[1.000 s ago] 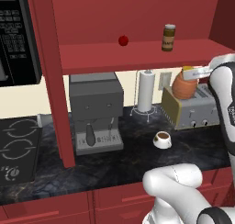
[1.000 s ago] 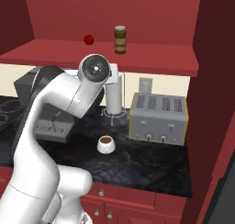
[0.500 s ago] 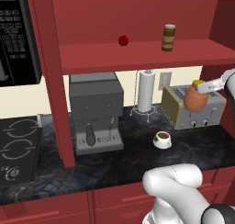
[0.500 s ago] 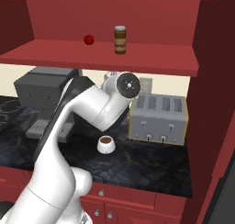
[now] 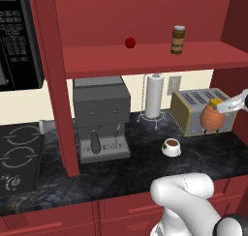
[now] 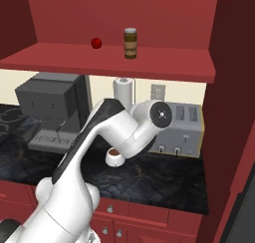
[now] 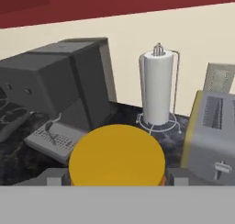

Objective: Pick the cinnamon and honey bottle from the cabinet and place them next to the mug.

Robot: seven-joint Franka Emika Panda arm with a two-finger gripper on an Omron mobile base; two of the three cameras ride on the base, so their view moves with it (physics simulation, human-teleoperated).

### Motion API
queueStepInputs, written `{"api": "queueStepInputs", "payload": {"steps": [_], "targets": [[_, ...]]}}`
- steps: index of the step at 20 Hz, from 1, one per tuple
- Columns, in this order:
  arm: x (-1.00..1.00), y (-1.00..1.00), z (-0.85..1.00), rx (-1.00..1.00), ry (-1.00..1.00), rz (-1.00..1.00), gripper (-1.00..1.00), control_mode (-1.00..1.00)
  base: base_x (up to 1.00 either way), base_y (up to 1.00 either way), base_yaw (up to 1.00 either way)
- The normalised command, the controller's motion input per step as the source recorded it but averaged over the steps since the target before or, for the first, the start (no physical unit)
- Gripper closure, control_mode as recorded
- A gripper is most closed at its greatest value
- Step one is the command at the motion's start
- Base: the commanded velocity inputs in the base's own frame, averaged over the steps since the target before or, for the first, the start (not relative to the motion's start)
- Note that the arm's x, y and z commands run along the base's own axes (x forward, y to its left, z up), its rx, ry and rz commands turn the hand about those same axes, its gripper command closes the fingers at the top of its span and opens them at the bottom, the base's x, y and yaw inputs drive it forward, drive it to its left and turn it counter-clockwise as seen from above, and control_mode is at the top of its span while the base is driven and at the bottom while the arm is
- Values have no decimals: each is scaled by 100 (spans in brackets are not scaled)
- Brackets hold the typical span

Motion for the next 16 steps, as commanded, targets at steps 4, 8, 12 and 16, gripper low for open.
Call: {"api": "queueStepInputs", "payload": {"steps": [4, 8, 12, 16], "targets": [[-7, -2, -52, 0, 0, 6, 100, -100, 0, 0, 0], [-1, 0, -58, 0, 0, 8, 100, -100, 0, 0, 0], [0, 0, -56, 0, 0, 10, 100, -100, 0, 0, 0], [0, 0, -44, -1, 0, 12, 100, -100, 0, 0, 0]]}}
